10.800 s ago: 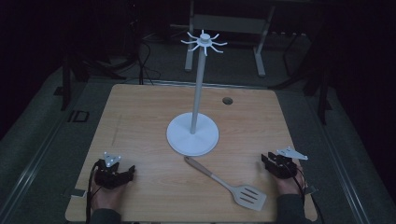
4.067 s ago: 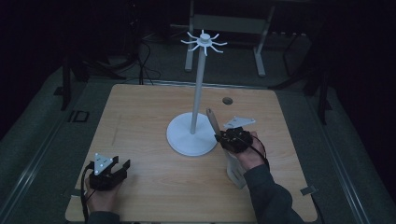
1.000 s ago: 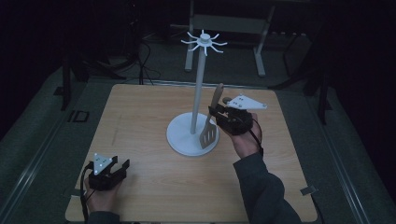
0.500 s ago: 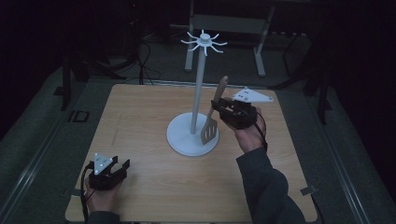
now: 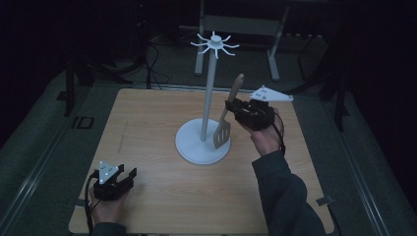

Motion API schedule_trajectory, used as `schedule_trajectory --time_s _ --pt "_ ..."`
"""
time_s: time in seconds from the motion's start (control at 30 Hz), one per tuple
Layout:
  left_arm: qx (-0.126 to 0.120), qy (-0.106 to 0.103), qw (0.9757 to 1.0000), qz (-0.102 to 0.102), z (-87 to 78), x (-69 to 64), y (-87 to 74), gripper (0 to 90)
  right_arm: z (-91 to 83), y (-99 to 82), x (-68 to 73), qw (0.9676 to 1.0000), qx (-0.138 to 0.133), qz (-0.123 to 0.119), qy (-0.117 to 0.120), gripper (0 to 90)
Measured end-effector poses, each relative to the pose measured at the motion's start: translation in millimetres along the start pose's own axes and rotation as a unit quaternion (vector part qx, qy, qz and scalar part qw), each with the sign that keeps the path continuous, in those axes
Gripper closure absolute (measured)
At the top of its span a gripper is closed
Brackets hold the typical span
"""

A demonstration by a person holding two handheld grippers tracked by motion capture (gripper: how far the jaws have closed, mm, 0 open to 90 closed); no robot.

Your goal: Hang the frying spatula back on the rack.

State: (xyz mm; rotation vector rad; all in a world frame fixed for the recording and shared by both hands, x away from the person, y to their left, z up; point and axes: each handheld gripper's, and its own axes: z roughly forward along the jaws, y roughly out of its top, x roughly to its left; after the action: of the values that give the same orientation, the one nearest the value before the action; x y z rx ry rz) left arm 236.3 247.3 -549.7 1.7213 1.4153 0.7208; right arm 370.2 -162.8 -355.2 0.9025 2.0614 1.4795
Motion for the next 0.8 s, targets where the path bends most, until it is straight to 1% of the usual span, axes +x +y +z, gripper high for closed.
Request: schedule_trajectory --time_s 0.2,0.6,0.77,0.8 --pt "0.001 -0.001 1.0 0.0 0.1 0.1 0.0 49.2 -1.4 6.5 -2.8 1.0 -0.003 -0.005 0.003 74.0" --pt "0.001 0.0 1.0 0.0 -0.2 0.2 0.0 49.1 -4.7 18.8 -9.0 0.9999 -0.01 -0.008 0.004 74.0" --pt "0.001 0.0 1.0 0.0 0.1 0.1 0.0 49.1 -4.1 21.6 -9.6 0.9999 -0.011 -0.007 0.005 74.0" --pt "0.001 -0.001 1.0 0.0 0.2 0.1 0.1 49.2 -3.3 23.0 -9.6 0.9999 -0.013 -0.003 0.005 74.0"
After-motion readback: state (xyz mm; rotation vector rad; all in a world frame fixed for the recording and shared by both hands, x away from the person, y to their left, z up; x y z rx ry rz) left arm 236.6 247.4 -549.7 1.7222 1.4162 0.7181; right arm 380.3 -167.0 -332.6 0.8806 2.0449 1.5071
